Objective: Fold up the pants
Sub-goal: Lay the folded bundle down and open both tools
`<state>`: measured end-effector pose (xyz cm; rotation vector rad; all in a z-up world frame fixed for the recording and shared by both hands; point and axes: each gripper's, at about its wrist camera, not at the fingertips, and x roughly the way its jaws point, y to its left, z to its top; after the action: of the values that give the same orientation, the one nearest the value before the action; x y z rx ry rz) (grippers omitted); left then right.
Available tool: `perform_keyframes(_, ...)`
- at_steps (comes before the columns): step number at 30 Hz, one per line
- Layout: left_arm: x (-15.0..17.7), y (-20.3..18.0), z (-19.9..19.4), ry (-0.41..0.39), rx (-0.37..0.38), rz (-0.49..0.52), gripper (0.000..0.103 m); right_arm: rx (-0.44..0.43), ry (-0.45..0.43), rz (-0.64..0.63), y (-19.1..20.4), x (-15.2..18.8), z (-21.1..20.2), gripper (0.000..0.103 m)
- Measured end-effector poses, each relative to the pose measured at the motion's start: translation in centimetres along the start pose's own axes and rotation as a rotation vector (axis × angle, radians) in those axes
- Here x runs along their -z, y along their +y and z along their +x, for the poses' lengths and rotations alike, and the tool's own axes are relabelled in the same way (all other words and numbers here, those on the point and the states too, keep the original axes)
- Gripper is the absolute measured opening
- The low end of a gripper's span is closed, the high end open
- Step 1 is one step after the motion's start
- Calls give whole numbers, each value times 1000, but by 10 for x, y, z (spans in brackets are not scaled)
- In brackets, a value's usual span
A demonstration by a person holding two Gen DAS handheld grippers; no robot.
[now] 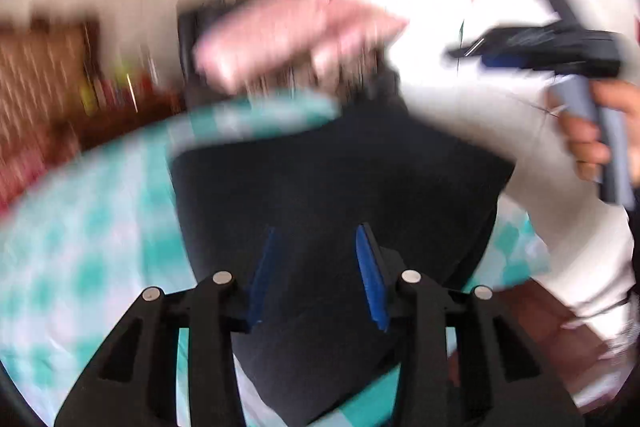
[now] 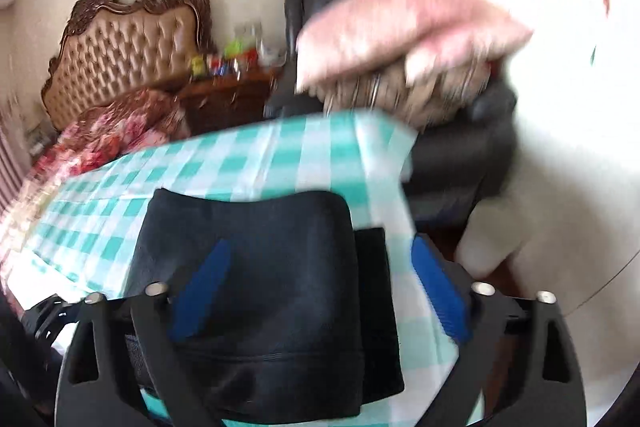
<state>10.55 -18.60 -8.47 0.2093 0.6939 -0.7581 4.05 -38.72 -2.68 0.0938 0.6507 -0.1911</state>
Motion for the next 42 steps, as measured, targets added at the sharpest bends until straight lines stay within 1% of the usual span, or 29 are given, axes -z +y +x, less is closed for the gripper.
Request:
perform_keyframes(1,3,-1,10,39,13,-8,40,17,-5,-27,12,6,-1,90)
perform_keyframes(2,4,3,13,64,17,-19,41,59,-28,-53,28,15,-1,90)
perform_keyframes(4,4,0,10,59,13,-7,41,124,-31,-62,39,28,8,90)
perform_keyframes(5,3,1,11,59,15,0,41,158,-16,-57,43,33,16,90)
perform_keyframes(7,0,-7,8,48,28,-7,41,210,57,-77,49,46,37,90)
perform_keyframes(8,-9,-4,5,36,23,-7,41,233,105,-91,50,54,50,89)
perform_keyframes(9,0,-6,3,25,14,-5,41,253,134,-93,48,60,57,89)
perform_keyframes(11,-21,-6,6,10,-3,-10,41,307,164,-119,48,72,69,90)
perform_keyframes(12,-28,-5,8,12,-2,-16,41,322,157,-141,49,76,71,90)
perform_keyframes(14,-59,-7,23,16,31,-24,44,328,157,-133,49,76,71,91)
perform_keyframes(17,-99,-10,59,66,56,-8,45,327,162,-120,44,77,74,92)
perform_keyframes(18,-110,-11,72,83,71,-7,44,327,160,-116,48,80,70,92)
perform_keyframes(20,-135,-17,104,131,111,5,41,326,158,-114,49,80,69,93)
perform_keyframes(21,-140,-19,115,148,118,11,38,324,160,-110,48,81,70,93)
perform_keyframes(22,-148,-21,133,181,119,13,38,322,161,-107,47,81,70,93)
perform_keyframes(23,-149,-22,148,213,123,9,38,320,164,-106,46,80,72,93)
perform_keyframes(24,-150,-21,162,249,124,2,38,321,165,-106,45,79,73,93)
perform_keyframes(25,-148,-21,180,302,117,-7,38,321,167,-107,45,79,73,93)
perform_keyframes(27,-140,-21,196,343,114,-20,40,319,172,-104,44,78,75,93)
perform_keyframes(28,-138,-21,196,331,115,-22,40,317,172,-102,44,78,75,93)
perform_keyframes(31,-134,-19,181,286,118,-42,39,312,173,-98,41,77,76,94)
perform_keyframes(33,-127,-10,152,237,89,-94,39,309,170,-94,40,78,75,94)
perform_keyframes(35,-115,-2,125,209,84,-128,38,309,166,-92,40,79,76,94)
perform_keyframes(37,-97,5,97,185,72,-146,38,310,164,-91,41,78,76,94)
perform_keyframes(38,-82,8,79,175,64,-159,38,310,165,-90,41,78,76,94)
perform_keyframes(39,-66,13,66,175,53,-175,38,310,164,-91,41,78,76,94)
perform_keyframes(40,-50,15,54,182,36,-185,36,310,163,-91,41,78,75,94)
perform_keyframes(42,-27,14,44,202,2,-175,35,312,164,-91,41,77,76,94)
